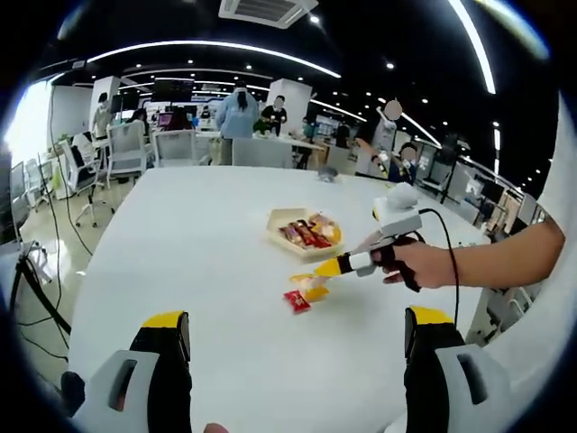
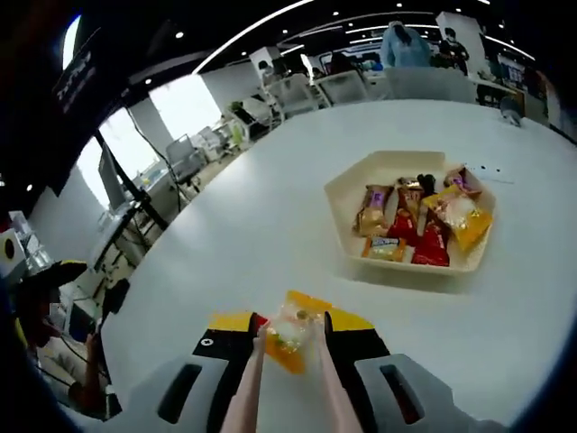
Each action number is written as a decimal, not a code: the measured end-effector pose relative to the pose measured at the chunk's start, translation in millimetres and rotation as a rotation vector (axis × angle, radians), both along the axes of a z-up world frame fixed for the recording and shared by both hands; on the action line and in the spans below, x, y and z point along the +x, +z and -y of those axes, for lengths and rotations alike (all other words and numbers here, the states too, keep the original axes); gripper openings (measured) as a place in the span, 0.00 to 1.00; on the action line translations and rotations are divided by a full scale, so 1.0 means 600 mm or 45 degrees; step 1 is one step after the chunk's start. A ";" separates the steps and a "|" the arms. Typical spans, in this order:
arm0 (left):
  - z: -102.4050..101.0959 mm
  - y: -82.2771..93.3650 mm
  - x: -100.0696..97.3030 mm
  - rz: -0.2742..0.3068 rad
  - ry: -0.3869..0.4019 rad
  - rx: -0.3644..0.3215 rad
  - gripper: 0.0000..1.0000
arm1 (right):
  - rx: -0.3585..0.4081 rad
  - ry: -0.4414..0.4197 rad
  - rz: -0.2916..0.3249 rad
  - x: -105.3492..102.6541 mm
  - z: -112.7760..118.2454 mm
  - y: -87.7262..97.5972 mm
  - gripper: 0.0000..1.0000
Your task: Place the target food into the container with the food tongs after gripping and lifting it, then release it inside without dropping or visibly crushing the food.
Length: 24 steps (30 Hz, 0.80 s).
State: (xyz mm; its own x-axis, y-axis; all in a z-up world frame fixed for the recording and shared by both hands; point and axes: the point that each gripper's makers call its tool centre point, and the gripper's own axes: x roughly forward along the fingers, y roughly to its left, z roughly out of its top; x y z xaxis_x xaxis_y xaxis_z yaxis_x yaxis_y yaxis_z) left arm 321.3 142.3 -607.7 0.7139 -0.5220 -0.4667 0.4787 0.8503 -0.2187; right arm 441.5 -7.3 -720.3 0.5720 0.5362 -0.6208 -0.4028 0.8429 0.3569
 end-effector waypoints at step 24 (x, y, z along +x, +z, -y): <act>-0.034 -0.002 0.002 -0.007 0.057 0.009 0.99 | -0.077 0.096 -0.032 0.009 -0.052 -0.016 0.20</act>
